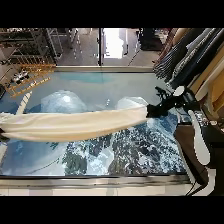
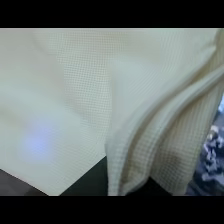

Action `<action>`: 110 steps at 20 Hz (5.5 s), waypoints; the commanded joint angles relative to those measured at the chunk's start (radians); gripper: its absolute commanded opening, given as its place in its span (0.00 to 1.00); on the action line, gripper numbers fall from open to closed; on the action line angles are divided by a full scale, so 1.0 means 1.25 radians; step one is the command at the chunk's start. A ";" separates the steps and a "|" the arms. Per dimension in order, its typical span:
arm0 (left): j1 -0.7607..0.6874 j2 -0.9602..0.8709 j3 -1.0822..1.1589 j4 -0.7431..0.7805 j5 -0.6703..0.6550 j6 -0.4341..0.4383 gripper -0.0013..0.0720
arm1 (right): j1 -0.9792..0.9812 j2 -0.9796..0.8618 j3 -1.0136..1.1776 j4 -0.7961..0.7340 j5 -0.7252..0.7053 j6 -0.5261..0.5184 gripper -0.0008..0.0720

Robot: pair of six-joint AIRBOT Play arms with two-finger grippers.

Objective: Fold the clothes and pants, and hang the long-sleeved shirts on hangers.

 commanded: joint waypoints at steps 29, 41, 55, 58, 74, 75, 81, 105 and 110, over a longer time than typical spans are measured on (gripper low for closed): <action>-0.124 0.130 0.067 -0.099 -0.105 -0.005 0.09 | -0.202 0.136 -0.649 0.229 -0.144 -0.447 0.78; -0.521 0.226 -0.387 -0.106 0.043 0.105 0.05 | -0.060 0.299 -0.299 -0.404 -0.212 0.100 0.04; -0.420 0.411 -0.435 -0.106 0.079 0.120 0.05 | 0.675 0.080 -0.146 -0.089 -0.425 0.425 0.05; -0.367 0.418 -0.438 -0.106 0.065 0.120 0.05 | 0.742 -0.050 -0.070 0.017 -0.435 0.311 0.34; -0.356 0.417 -0.446 -0.085 0.062 0.119 0.05 | 0.042 0.174 -0.454 0.276 -0.188 -0.211 0.81; -0.356 0.417 -0.446 -0.085 0.062 0.120 0.05 | 0.042 0.136 -0.445 0.280 -0.193 -0.233 0.81; -0.356 0.417 -0.446 -0.089 0.062 0.119 0.05 | 0.099 -0.070 -0.282 0.317 -0.110 -0.282 0.78; -0.509 0.461 -0.597 -0.197 0.195 0.179 0.05 | 0.614 0.218 0.093 -0.229 -0.168 0.371 0.04; -0.422 0.569 -0.585 -0.196 0.097 0.179 0.05 | 0.778 -0.028 0.095 -0.049 -0.442 0.285 0.06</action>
